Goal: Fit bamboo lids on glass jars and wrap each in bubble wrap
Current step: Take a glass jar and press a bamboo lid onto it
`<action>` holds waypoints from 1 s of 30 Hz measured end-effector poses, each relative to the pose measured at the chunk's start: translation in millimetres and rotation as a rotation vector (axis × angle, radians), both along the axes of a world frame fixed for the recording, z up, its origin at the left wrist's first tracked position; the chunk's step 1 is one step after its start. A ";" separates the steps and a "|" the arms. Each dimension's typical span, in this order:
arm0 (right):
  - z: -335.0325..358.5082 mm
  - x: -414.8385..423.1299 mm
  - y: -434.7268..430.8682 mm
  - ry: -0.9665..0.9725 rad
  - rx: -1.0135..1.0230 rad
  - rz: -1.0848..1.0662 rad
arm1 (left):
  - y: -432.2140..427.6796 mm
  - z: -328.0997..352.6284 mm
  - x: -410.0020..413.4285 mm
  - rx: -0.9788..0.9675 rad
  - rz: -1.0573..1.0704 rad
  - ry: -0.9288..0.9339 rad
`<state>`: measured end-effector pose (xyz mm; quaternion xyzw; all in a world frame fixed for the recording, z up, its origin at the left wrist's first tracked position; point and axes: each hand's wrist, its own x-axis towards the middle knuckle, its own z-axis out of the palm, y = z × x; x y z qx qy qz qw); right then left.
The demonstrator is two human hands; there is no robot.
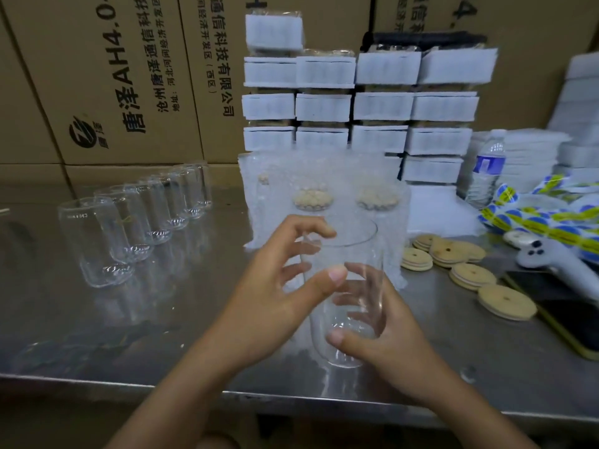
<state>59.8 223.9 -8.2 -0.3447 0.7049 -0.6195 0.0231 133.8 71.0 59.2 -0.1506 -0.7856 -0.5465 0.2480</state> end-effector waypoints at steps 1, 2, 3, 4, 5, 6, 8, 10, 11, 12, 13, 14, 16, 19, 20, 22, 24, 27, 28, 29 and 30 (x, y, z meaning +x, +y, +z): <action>-0.4 -1.4 5.4 0.002 -0.031 -0.038 | 5.3 -4.1 -5.9 0.057 -0.035 -0.014; -1.0 -3.2 9.2 -0.002 -0.067 -0.073 | 10.7 -9.3 -12.7 0.105 -0.063 -0.038; -1.4 -5.1 12.1 -0.014 -0.104 -0.103 | 16.8 -15.4 -19.2 0.132 -0.084 -0.071; -2.0 -7.3 14.6 -0.028 -0.139 -0.130 | 23.0 -22.7 -25.7 0.143 -0.101 -0.114; -3.0 -9.8 16.5 -0.042 -0.169 -0.156 | 29.1 -30.4 -32.1 0.153 -0.119 -0.168; -4.6 -12.5 18.1 -0.051 -0.189 -0.179 | 34.3 -38.1 -37.8 0.178 -0.145 -0.228; -9.5 -17.8 20.8 -0.047 -0.187 -0.208 | 41.0 -53.1 -48.2 0.271 -0.201 -0.325; -15.2 -22.1 22.1 -0.039 -0.186 -0.225 | 44.9 -63.2 -56.1 0.314 -0.229 -0.364; -17.8 -24.0 22.1 -0.034 -0.188 -0.234 | 46.9 -66.6 -58.9 0.308 -0.232 -0.369; -20.0 -25.5 21.4 -0.031 -0.189 -0.241 | 49.2 -69.6 -60.5 0.303 -0.229 -0.366; -22.0 -27.0 20.5 -0.033 -0.196 -0.243 | 51.5 -72.4 -61.6 0.312 -0.221 -0.360; -23.7 -28.4 19.8 -0.036 -0.203 -0.242 | 53.7 -75.1 -62.7 0.330 -0.207 -0.352; -26.2 -30.3 18.2 -0.034 -0.199 -0.235 | 56.7 -79.2 -63.4 0.371 -0.177 -0.326; -27.4 -31.3 17.5 -0.021 -0.179 -0.207 | 56.7 -81.8 -64.6 0.373 -0.141 -0.290; -27.2 -31.3 17.7 -0.026 -0.178 -0.196 | 55.9 -81.8 -65.5 0.361 -0.132 -0.281; -25.9 -30.7 18.7 -0.039 -0.164 -0.171 | 54.6 -81.4 -66.9 0.344 -0.119 -0.268; -24.8 -29.3 19.1 -0.035 -0.123 -0.147 | 53.8 -81.4 -67.4 0.339 -0.110 -0.257; -22.6 -25.1 18.8 -0.051 -0.068 -0.140 | 53.3 -81.6 -67.0 0.347 -0.072 -0.242; -21.2 -23.5 18.5 -0.060 -0.052 -0.152 | 53.1 -81.5 -66.9 0.349 -0.058 -0.243; -19.8 -21.9 18.1 -0.064 -0.037 -0.169 | 53.0 -81.5 -66.9 0.352 -0.048 -0.245; -18.4 -20.5 17.5 -0.064 -0.026 -0.186 | 52.9 -81.5 -67.0 0.356 -0.042 -0.245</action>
